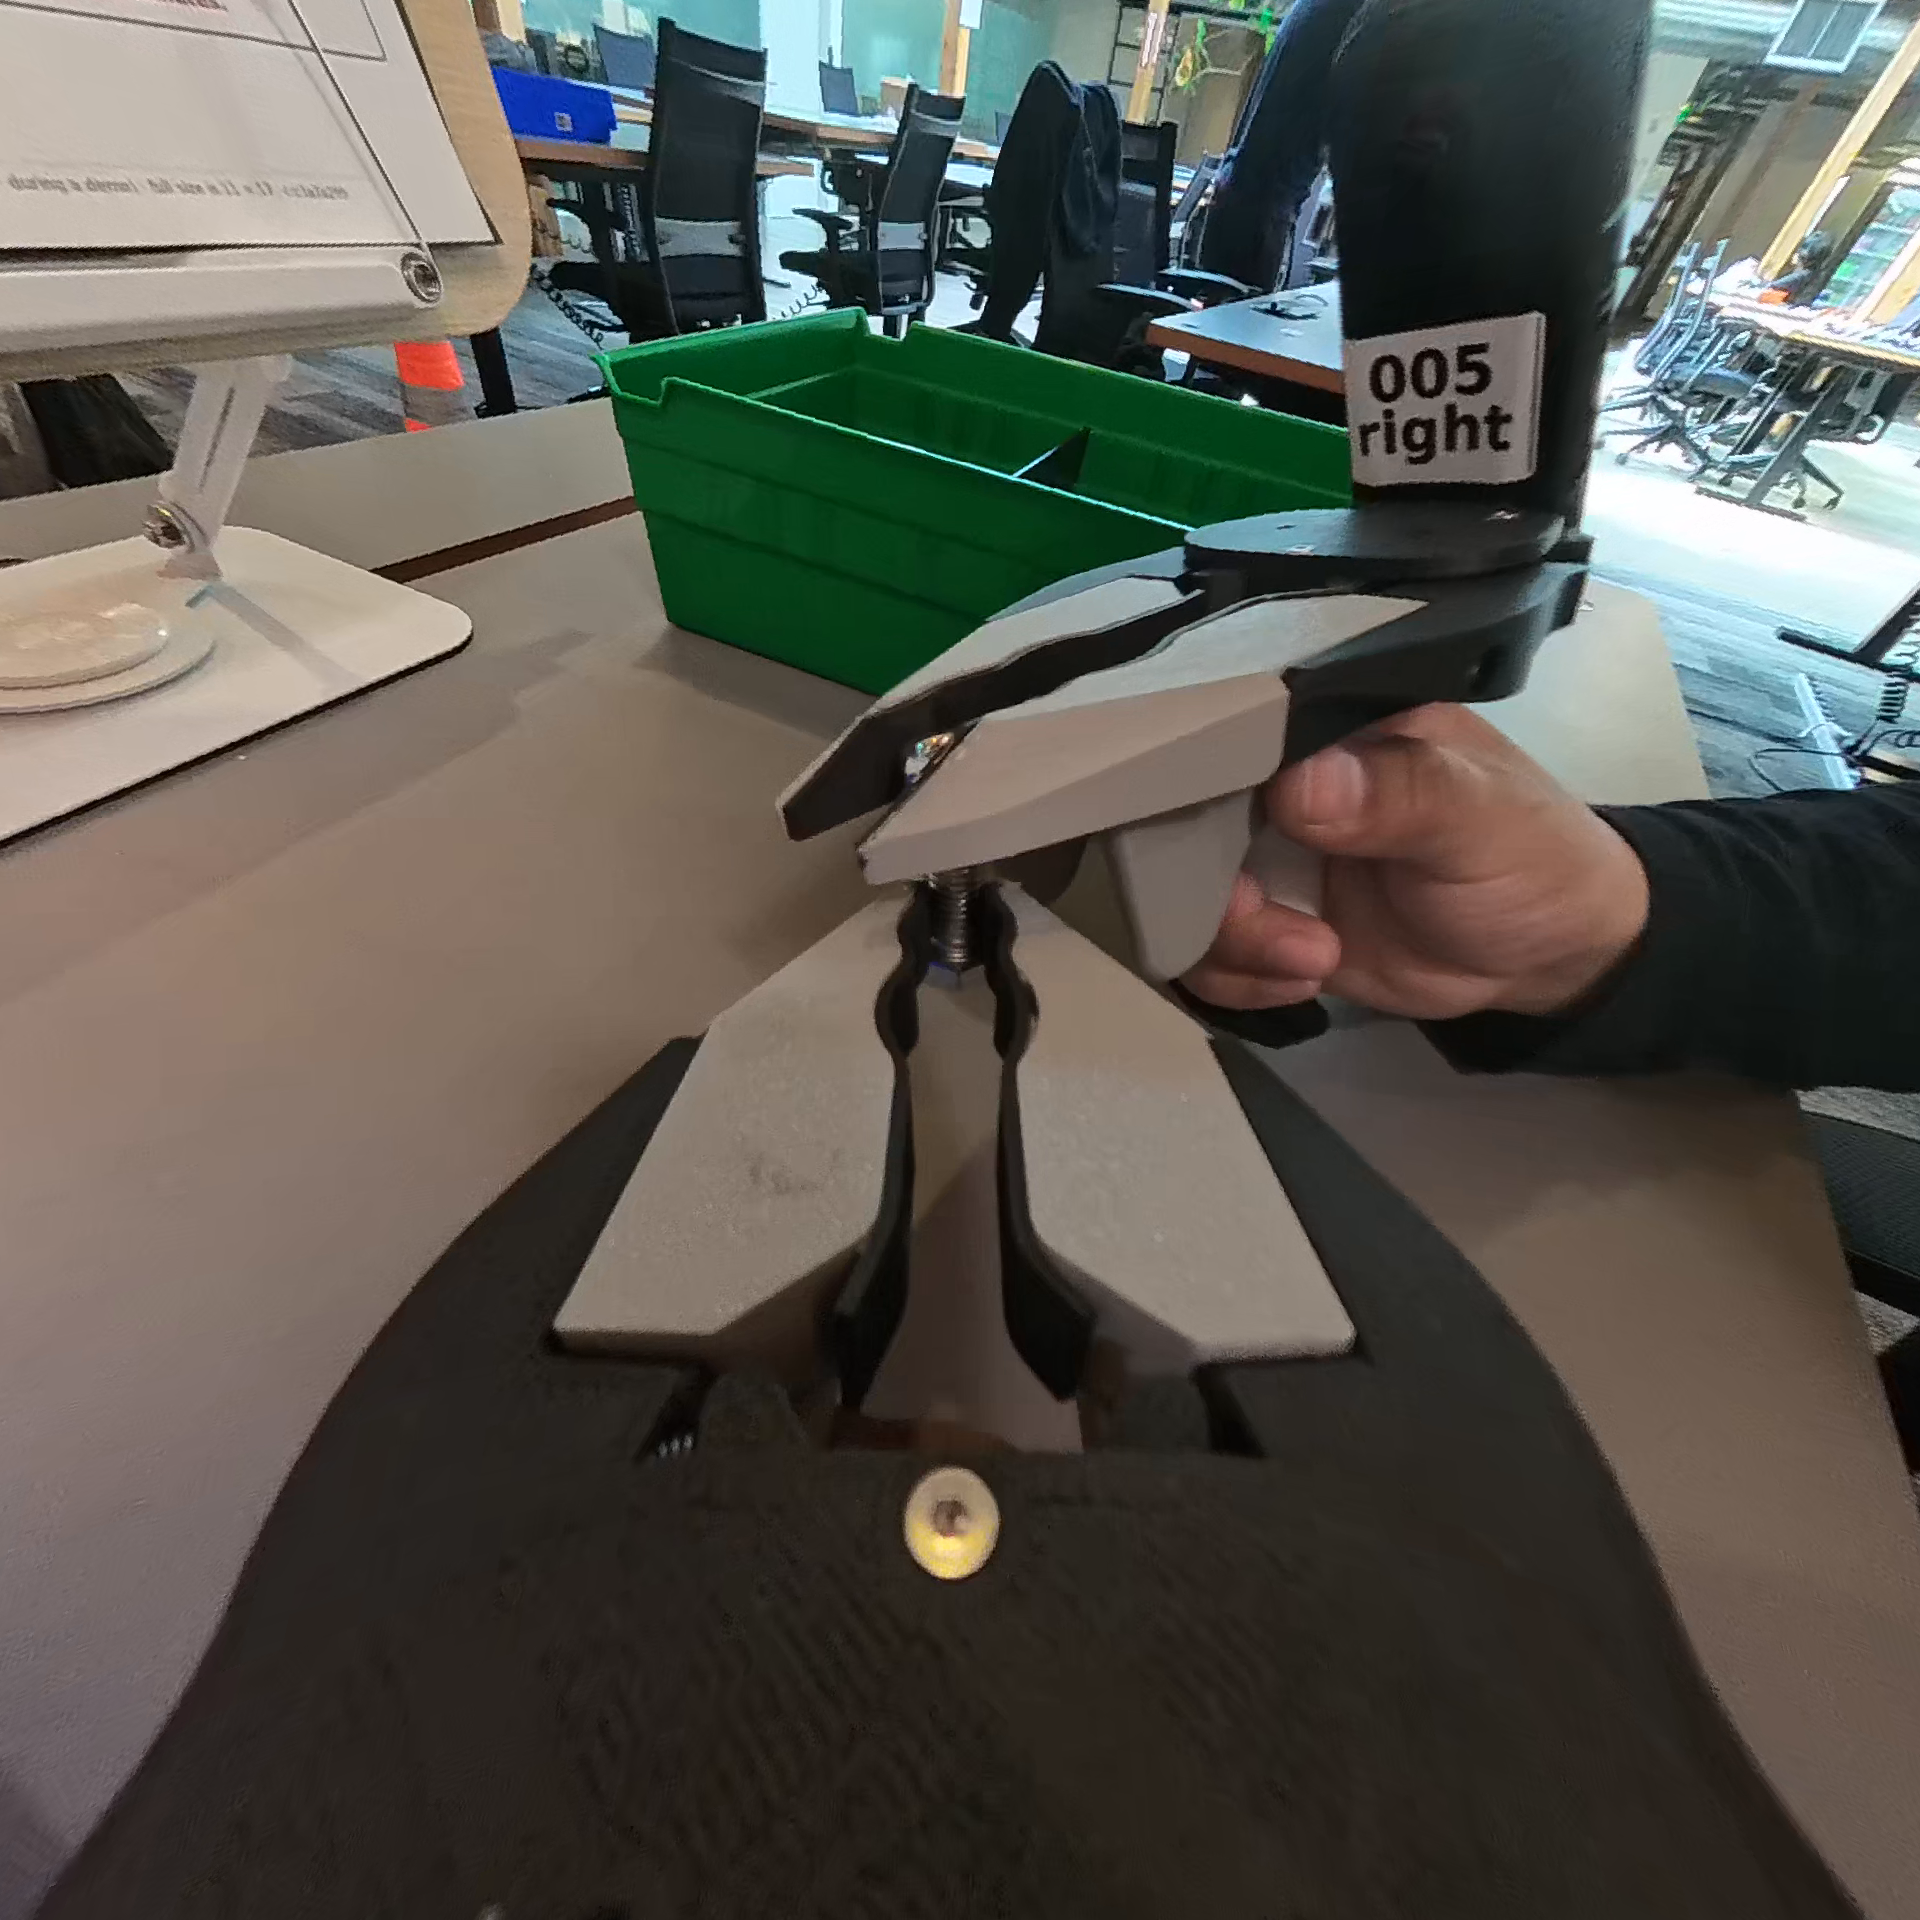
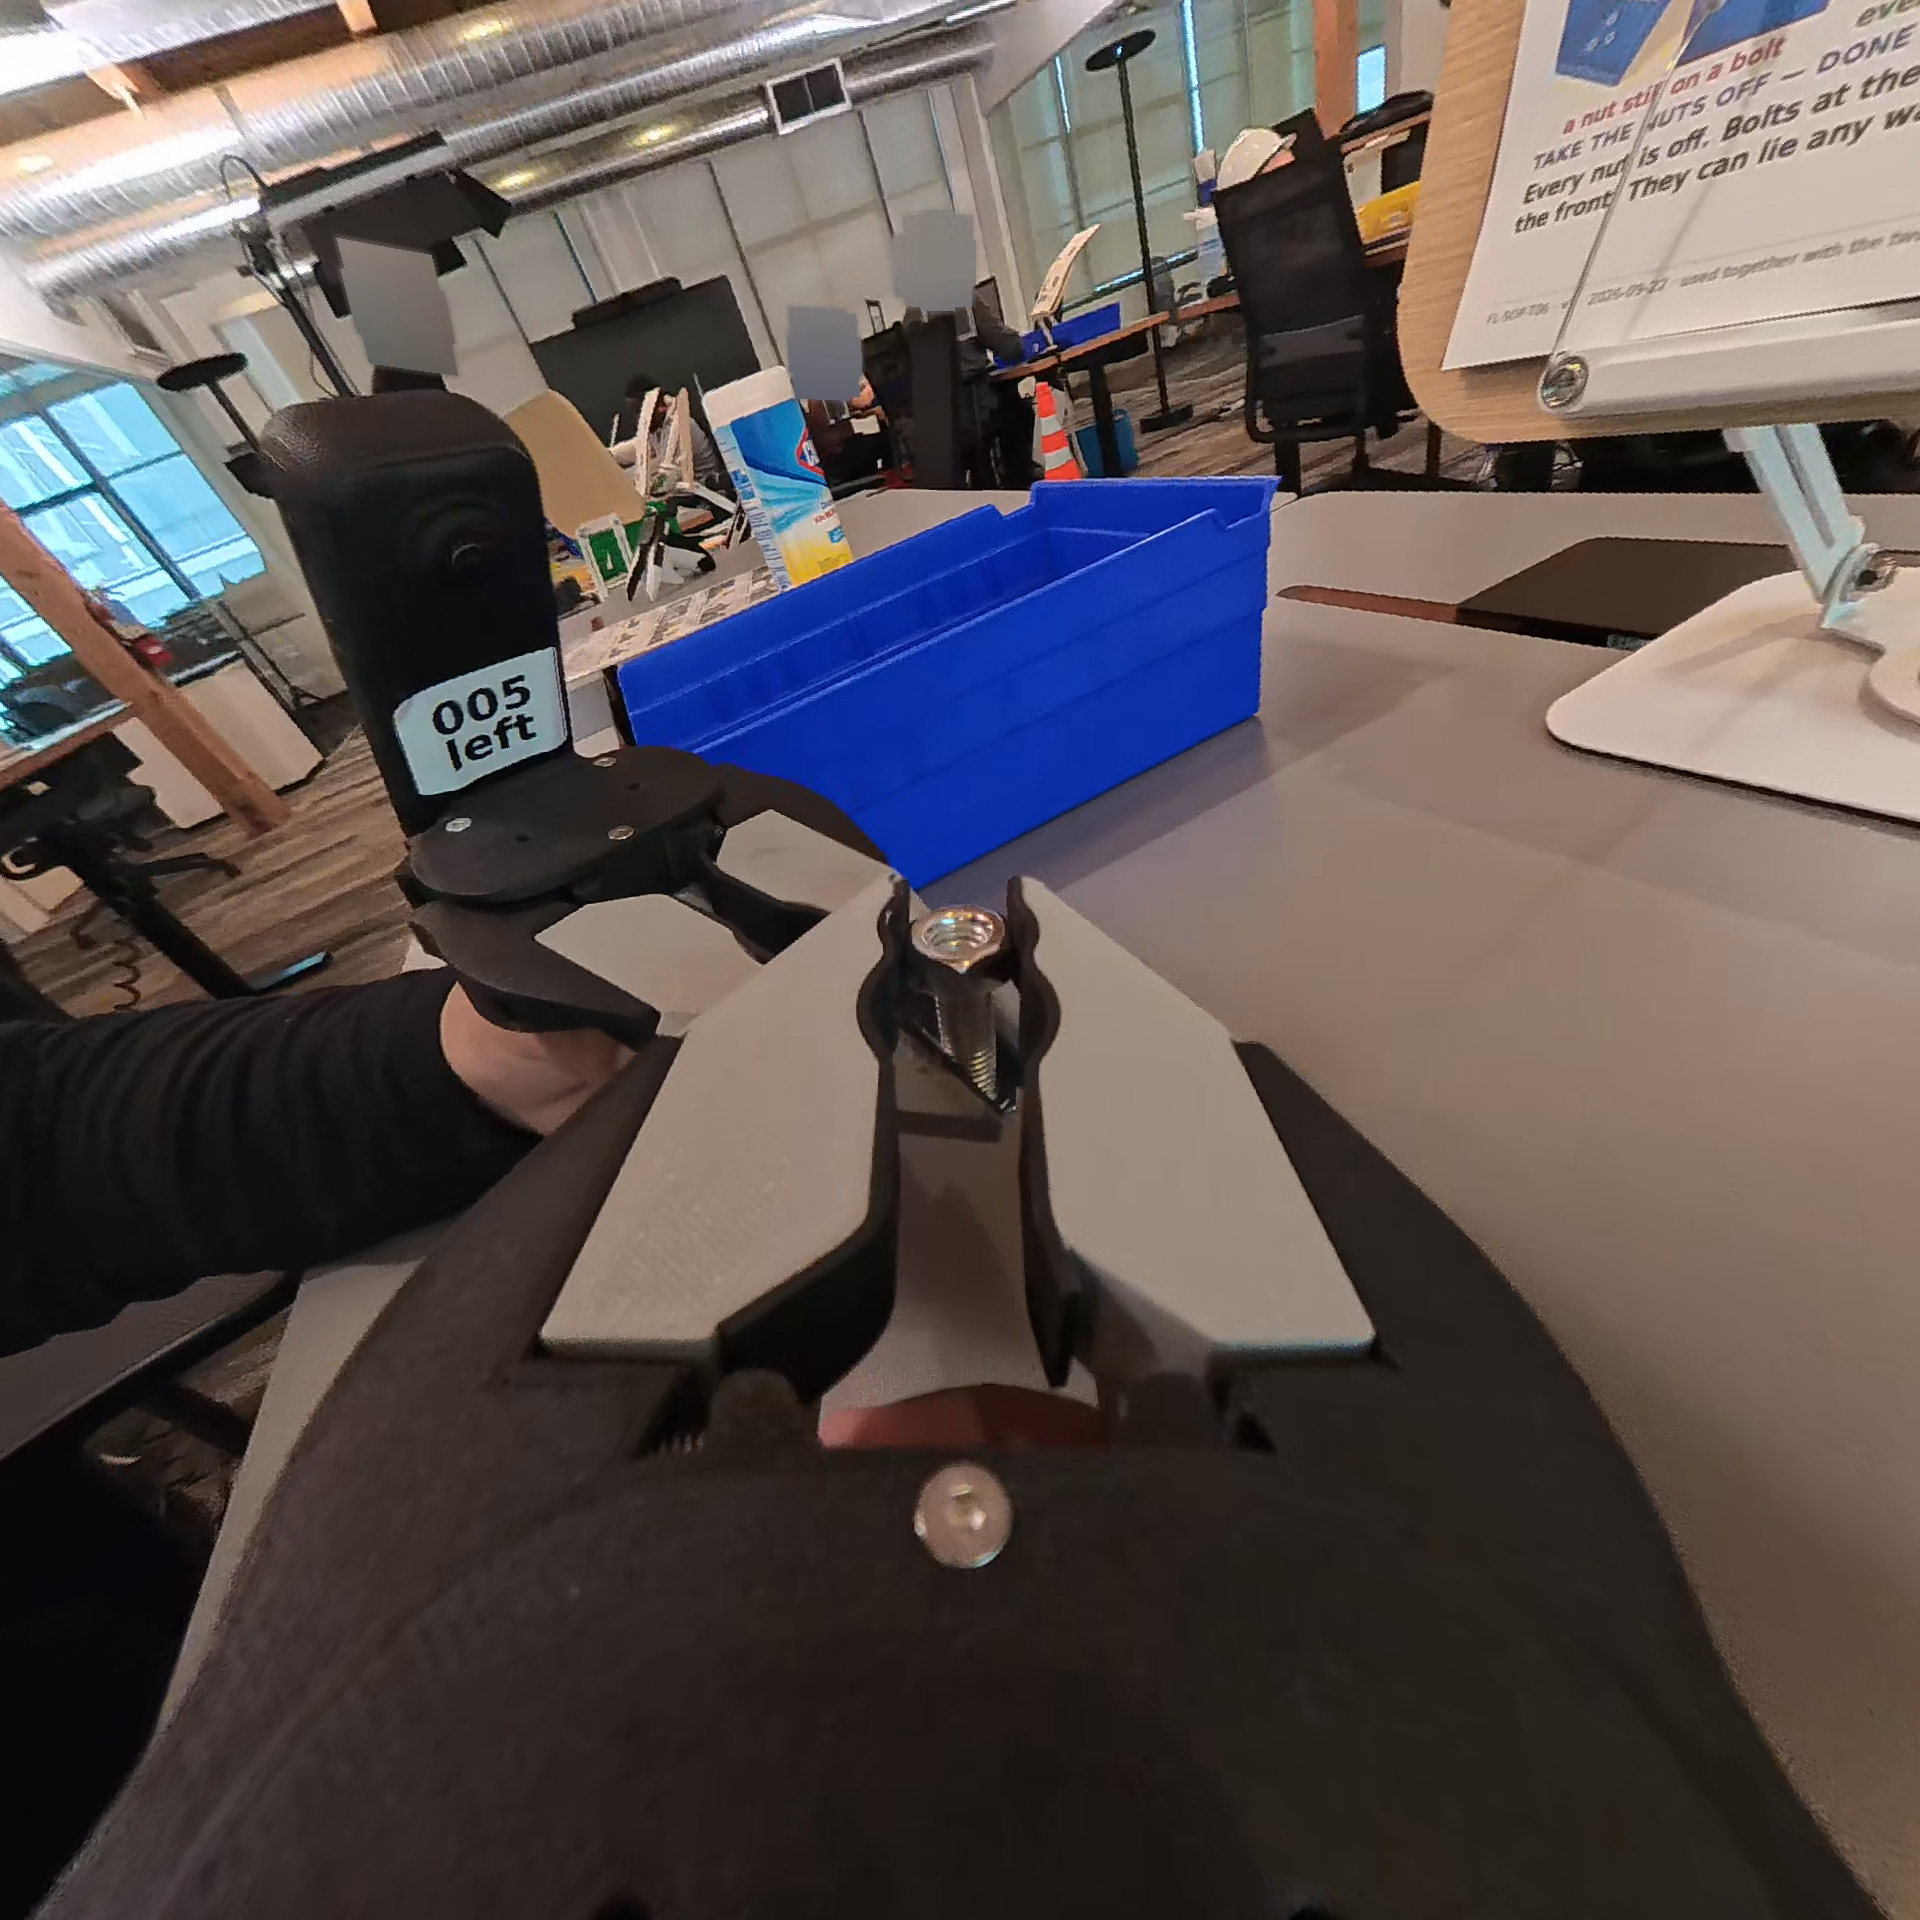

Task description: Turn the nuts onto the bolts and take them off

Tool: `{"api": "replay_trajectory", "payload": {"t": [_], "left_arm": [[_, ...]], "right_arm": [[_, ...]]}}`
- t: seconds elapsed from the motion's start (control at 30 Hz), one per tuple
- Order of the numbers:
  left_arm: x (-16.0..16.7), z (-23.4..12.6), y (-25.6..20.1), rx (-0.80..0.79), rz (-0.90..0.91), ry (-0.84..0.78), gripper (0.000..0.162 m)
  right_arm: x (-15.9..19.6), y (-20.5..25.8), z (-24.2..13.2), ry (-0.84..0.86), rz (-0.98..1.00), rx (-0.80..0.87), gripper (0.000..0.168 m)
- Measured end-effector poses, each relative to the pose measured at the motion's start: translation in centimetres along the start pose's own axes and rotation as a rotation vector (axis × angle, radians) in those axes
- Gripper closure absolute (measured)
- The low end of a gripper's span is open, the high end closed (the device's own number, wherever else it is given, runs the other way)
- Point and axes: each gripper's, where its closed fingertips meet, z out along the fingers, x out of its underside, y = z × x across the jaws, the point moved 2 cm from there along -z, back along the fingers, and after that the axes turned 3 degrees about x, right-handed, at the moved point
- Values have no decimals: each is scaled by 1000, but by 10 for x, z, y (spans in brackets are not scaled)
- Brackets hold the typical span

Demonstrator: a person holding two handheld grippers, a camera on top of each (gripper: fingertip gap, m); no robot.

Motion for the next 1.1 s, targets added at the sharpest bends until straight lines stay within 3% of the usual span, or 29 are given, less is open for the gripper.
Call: {"api": "replay_trajectory", "payload": {"t": [0.5,0.6,0.73,0.9,1.1], "left_arm": [[-1,-1,0,-10,21,-2,156],[-3,-3,3,-21,16,-12,156],[-5,-6,11,-63,2,-27,156],[-3,-11,27,-128,-26,-20,156],[-2,-6,19,-99,-16,-12,156]], "right_arm": [[-1,-1,-2,7,-10,0,152],[-1,-3,-3,0,-13,10,147],[-4,-7,-5,-5,-31,59,126],[-7,-8,-8,-25,-48,76,133],[-2,-5,-3,0,-74,83,138]]}}
